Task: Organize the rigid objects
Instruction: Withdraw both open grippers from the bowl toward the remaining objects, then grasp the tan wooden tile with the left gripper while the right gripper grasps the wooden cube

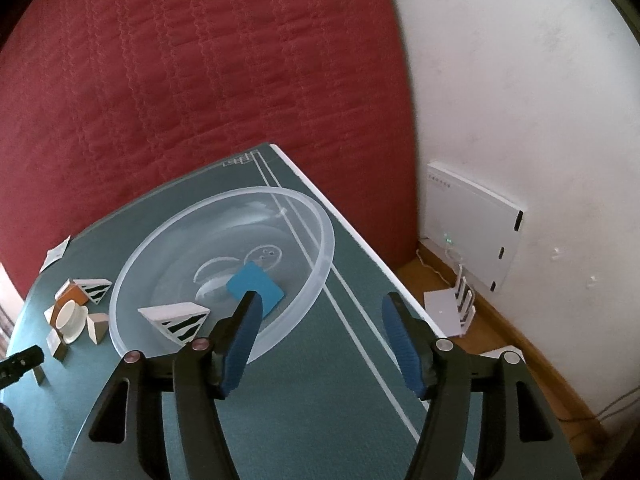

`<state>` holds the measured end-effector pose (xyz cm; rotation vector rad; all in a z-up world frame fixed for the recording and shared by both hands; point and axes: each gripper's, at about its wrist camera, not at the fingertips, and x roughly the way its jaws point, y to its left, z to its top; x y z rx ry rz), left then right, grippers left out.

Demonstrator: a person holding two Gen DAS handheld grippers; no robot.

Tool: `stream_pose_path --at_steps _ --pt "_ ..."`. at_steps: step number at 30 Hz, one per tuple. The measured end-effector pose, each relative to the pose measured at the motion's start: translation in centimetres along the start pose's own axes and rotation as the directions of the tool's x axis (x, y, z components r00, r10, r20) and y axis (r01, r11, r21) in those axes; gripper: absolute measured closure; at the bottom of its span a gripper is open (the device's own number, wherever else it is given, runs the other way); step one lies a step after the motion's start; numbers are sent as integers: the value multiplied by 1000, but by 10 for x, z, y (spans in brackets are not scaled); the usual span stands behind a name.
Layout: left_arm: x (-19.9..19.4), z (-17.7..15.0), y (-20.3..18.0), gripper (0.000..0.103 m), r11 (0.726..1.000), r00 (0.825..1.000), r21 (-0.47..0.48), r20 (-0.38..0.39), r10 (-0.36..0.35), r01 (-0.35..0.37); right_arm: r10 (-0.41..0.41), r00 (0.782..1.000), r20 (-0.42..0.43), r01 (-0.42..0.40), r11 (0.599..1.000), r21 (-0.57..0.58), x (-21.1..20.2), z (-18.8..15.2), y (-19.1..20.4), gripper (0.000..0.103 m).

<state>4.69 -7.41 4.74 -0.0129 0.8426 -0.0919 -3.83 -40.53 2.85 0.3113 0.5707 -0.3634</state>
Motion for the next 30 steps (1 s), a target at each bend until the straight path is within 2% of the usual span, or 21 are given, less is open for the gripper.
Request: stream_pose_path --at_steps 7,18,30 --pt "0 -4 32 14 998 999 -50 -4 36 -37 10 1000 -15 -10 1000 -24 -7 -4 9 39" --pt "4 -17 79 14 988 995 -121 -28 95 -98 99 994 -34 -102 992 -74 -28 -11 47 39" --pt "22 -17 89 14 988 993 -107 -42 110 -114 183 980 -78 -192 974 -122 -35 -21 90 39"
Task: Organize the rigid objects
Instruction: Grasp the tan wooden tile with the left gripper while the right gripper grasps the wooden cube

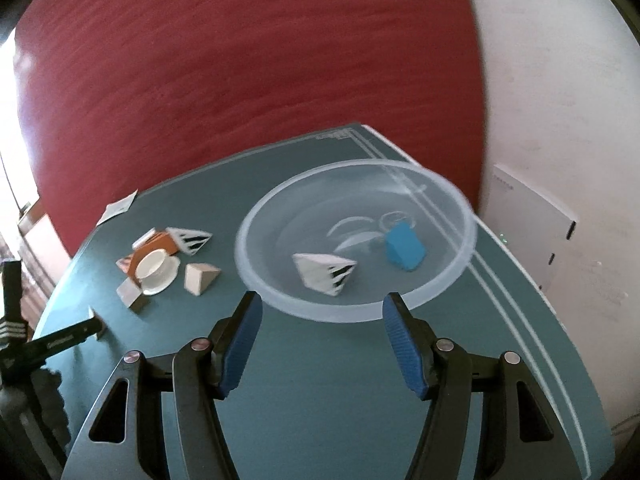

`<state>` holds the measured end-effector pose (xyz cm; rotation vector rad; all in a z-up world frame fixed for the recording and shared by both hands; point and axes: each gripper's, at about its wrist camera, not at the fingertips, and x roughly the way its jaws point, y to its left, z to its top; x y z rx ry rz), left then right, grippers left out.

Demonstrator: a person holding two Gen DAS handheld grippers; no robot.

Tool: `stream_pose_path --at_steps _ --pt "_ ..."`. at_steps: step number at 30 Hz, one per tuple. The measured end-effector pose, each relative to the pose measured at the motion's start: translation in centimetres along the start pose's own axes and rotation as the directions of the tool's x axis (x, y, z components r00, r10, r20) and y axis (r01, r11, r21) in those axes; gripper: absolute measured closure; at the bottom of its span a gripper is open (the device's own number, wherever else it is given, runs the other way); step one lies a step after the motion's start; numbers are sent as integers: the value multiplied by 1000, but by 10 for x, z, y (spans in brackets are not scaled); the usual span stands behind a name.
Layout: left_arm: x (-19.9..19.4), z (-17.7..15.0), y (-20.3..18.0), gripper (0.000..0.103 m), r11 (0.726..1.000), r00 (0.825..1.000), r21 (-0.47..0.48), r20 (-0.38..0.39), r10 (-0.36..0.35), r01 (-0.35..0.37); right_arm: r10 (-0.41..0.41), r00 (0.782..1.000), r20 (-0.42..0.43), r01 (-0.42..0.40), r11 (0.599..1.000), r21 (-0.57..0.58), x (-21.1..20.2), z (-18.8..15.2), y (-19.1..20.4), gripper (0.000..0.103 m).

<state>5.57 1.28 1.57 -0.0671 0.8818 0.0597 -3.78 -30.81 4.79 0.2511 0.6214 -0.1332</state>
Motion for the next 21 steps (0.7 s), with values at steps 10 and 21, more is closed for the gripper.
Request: stream_pose_path --at_steps 10,21 --pt "11 4 -3 31 998 1000 51 10 -24 24 104 992 -71 -109 992 -69 11 -6 42 39" --pt "7 -1 -3 62 996 997 69 47 -53 50 187 968 -168 -209 969 -130 41 -9 89 39"
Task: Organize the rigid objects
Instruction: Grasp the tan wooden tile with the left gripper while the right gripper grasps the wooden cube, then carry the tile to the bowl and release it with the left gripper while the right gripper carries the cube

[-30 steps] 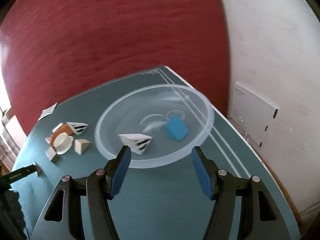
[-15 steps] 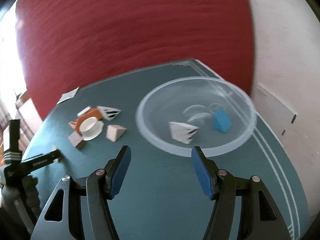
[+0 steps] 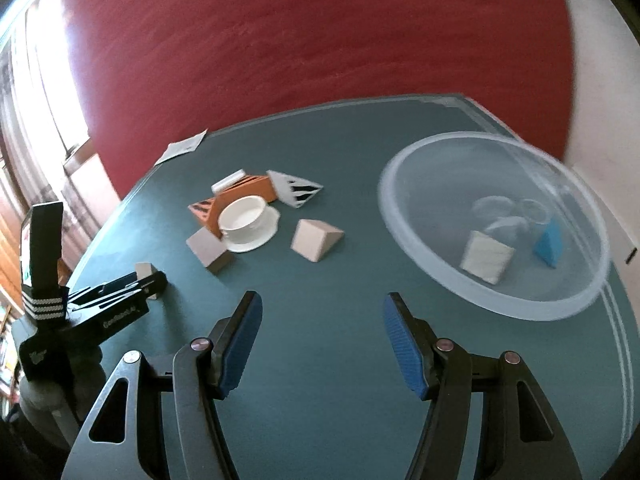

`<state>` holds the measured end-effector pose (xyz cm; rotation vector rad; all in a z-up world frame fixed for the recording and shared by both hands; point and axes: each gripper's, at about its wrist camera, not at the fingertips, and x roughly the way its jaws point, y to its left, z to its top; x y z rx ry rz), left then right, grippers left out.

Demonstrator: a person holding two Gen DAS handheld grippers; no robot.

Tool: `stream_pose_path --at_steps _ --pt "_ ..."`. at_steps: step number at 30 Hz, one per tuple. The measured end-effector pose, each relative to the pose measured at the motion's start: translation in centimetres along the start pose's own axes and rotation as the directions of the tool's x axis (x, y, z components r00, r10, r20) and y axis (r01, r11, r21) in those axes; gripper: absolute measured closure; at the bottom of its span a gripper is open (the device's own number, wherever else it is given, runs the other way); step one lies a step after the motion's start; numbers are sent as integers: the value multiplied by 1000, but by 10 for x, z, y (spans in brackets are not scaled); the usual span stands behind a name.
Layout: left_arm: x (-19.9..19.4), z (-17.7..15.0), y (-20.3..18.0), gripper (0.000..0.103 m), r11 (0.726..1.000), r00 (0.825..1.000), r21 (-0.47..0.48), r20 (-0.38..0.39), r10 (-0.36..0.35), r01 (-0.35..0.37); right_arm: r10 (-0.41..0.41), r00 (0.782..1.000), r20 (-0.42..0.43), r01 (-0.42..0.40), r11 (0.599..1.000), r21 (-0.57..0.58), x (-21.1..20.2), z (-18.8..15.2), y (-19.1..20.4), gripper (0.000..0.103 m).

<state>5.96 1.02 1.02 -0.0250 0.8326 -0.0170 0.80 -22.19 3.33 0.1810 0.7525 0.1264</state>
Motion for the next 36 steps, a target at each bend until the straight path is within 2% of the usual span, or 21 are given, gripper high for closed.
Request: stream_pose_path --at_steps 6,14,22,29,33,36 --pt "-1 0 5 69 1000 1000 -29 8 -6 6 33 997 -70 -32 999 23 29 8 6 39" --pt "-3 -1 6 70 999 1000 -37 13 -10 11 -23 997 -74 22 999 -25 56 24 12 41" --pt "-2 -1 8 70 999 1000 -40 13 -13 13 -85 994 -65 82 995 -55 81 41 16 53" --pt "-2 -1 7 70 999 1000 -41 14 -12 13 -130 990 -62 125 989 -80 94 50 24 60" --pt "-2 -1 7 70 999 1000 -41 14 -12 12 -167 984 -62 160 982 -103 96 51 28 70" --pt "-2 -1 7 70 999 1000 -41 15 -12 13 -167 984 -62 160 982 -99 96 52 28 70"
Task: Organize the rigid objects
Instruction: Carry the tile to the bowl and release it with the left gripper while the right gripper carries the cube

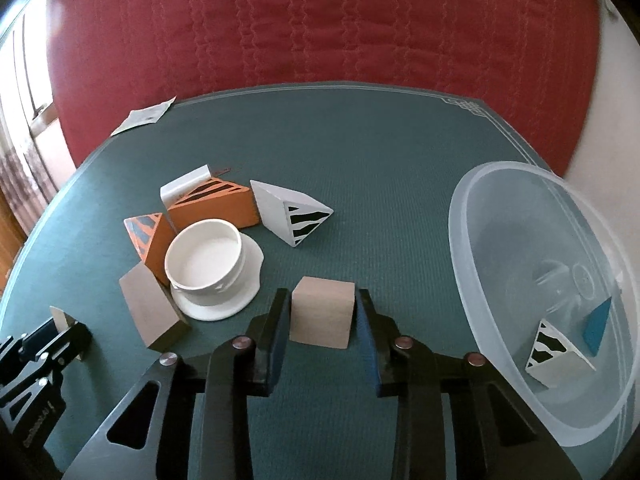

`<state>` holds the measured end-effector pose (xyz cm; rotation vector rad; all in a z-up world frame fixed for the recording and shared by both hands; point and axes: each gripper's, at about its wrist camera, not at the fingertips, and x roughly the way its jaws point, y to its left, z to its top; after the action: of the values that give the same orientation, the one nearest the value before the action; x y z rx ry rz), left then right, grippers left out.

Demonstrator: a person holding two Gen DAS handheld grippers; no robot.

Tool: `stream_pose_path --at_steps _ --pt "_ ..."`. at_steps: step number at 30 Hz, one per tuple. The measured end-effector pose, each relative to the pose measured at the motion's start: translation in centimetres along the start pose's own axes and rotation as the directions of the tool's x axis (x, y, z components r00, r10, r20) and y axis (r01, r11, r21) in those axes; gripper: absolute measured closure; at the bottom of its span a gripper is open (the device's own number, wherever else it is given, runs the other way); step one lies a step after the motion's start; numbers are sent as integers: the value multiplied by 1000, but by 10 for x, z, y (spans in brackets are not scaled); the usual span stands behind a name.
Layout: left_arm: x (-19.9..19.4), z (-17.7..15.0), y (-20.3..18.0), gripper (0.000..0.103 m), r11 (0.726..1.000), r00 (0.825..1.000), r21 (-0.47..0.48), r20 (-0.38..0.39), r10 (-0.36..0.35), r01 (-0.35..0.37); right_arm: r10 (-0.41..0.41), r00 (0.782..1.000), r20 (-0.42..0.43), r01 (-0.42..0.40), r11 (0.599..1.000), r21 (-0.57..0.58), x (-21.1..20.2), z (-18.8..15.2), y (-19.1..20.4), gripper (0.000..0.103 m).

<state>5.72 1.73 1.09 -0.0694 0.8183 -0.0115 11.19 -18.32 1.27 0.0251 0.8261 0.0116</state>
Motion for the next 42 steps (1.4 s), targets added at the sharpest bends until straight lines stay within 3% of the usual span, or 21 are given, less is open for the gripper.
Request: stream_pose_path --at_steps 10,20,42 --pt "0 -1 1 70 1000 1000 0 4 -23 23 64 998 5 -64 997 40 -19 -18 -11 70" --pt "-3 2 9 70 993 994 -38 21 -107 108 126 991 39 -129 989 68 -53 -36 -15 70" --pt "-8 -2 -4 70 998 998 12 41 -57 56 84 992 98 -99 983 158 -97 -53 -59 70"
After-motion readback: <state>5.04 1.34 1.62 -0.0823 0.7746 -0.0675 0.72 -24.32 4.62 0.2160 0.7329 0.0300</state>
